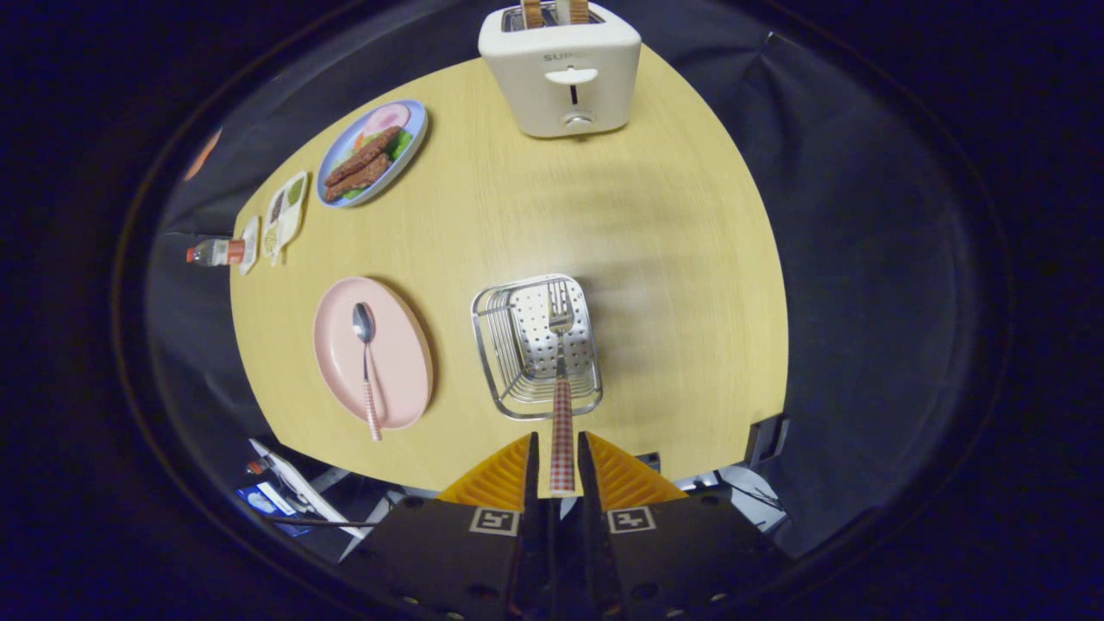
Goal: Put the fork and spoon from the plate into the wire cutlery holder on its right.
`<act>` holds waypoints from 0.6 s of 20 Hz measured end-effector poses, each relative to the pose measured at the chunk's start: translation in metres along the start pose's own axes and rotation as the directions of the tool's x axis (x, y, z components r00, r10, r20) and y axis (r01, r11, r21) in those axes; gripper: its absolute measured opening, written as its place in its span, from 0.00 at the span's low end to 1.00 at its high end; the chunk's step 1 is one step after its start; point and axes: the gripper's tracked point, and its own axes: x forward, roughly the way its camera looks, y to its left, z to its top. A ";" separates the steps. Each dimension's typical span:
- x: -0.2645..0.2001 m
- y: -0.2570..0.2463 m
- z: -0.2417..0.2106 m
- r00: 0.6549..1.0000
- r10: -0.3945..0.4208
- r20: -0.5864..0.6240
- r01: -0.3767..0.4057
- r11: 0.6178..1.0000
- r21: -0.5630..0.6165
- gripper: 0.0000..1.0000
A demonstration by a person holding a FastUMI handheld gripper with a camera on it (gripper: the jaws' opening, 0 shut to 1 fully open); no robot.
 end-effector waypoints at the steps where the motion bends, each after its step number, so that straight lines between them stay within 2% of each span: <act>1: -0.004 0.002 0.004 0.999 0.012 0.031 -0.012 1.000 0.000 0.31; 2: -0.008 0.003 0.008 0.997 0.021 0.071 -0.021 1.000 0.000 0.38; 4: -0.018 0.005 0.019 0.983 0.021 0.181 -0.017 1.000 -0.025 0.58; 6: -0.035 0.014 0.032 0.940 0.043 0.340 -0.016 0.997 -0.082 0.78; 7: -0.045 0.018 0.039 0.903 0.051 0.427 0.002 0.992 -0.123 0.86; 9: -0.065 0.030 0.042 0.810 0.067 0.583 0.056 0.980 -0.190 0.91; 12: -0.085 0.071 0.019 0.685 0.149 0.713 0.062 0.964 -0.260 0.95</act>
